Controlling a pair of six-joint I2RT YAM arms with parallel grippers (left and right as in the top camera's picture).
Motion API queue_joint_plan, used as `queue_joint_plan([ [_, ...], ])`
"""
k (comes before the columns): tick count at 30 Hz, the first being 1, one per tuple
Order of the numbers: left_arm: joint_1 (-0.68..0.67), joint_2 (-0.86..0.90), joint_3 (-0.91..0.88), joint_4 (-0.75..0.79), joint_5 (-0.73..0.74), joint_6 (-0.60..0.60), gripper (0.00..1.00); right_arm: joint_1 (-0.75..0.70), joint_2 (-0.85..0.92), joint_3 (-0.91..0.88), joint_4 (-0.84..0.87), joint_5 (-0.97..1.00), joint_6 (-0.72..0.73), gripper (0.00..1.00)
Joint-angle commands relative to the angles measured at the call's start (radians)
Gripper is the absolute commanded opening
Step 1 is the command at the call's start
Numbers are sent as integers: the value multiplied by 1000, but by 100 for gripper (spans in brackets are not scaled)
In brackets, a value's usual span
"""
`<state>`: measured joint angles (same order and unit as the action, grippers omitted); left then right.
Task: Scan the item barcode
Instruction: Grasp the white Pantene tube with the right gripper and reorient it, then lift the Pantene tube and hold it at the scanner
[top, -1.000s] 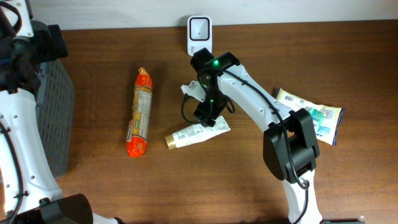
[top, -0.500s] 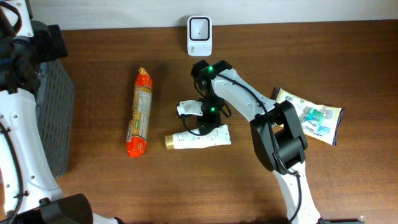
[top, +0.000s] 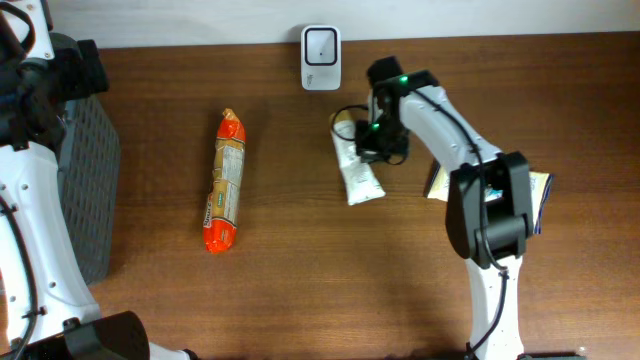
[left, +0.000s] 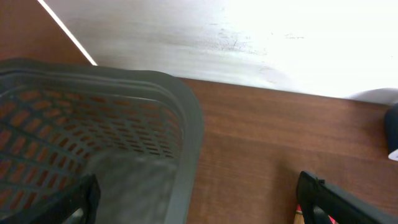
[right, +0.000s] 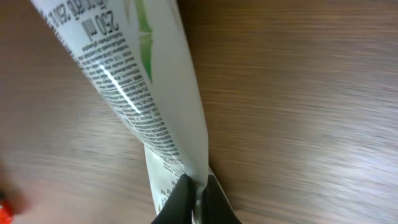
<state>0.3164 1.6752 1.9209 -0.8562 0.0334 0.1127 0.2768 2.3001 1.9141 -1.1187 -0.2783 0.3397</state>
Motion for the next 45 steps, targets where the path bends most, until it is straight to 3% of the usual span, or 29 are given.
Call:
queue_joint_plan([
  [1,1,-15,11,2,3,13,99,18,-20,-10,-101,11,-136,21],
  [2,1,-15,11,2,3,13,99,40,-20,-13,-137,-33,-222,55],
  [3,1,-15,11,2,3,13,99,59,-20,-14,-163,-108,-326,77],
  [4,1,-15,11,2,3,13,99,65,-20,-23,-163,-130,-351,84],
  [9,1,-15,11,1,3,13,99,-47,-55,-69,-88,-137,-306,76],
  [13,1,-15,11,1,3,13,99,-177,-289,-74,-145,-132,-278,69],
  [15,1,-15,11,1,3,13,99,-200,-384,-154,-90,-126,-220,72],
  [20,1,-15,11,2,3,13,99,-199,-423,-703,526,-294,-11,79],
  [23,1,-15,11,2,3,13,99,-185,-365,-777,690,-293,37,79],
  [25,1,-15,11,1,3,13,99,-153,-299,-777,764,-298,97,77],
  [28,1,-15,11,1,3,13,99,-98,-226,-777,847,-294,179,67],
  [29,1,-15,11,2,3,13,99,-93,-204,-777,849,-294,205,60],
  [30,1,-15,11,2,3,13,99,-93,-197,-777,846,-294,220,42],
  [32,1,-15,11,1,3,13,99,-93,-197,-777,847,-327,219,19],
  [34,1,-15,11,1,3,13,99,-96,-197,-766,858,-420,170,4],
  [36,1,-15,11,2,3,13,99,-95,-224,-716,807,-497,72,4],
  [40,1,-15,11,2,3,13,99,-15,-347,-394,338,-497,-245,4],
  [42,1,-15,11,1,3,13,99,53,-359,-202,162,-497,-345,4],
  [45,1,-15,11,1,3,13,99,108,-359,-4,51,-538,-390,4],
])
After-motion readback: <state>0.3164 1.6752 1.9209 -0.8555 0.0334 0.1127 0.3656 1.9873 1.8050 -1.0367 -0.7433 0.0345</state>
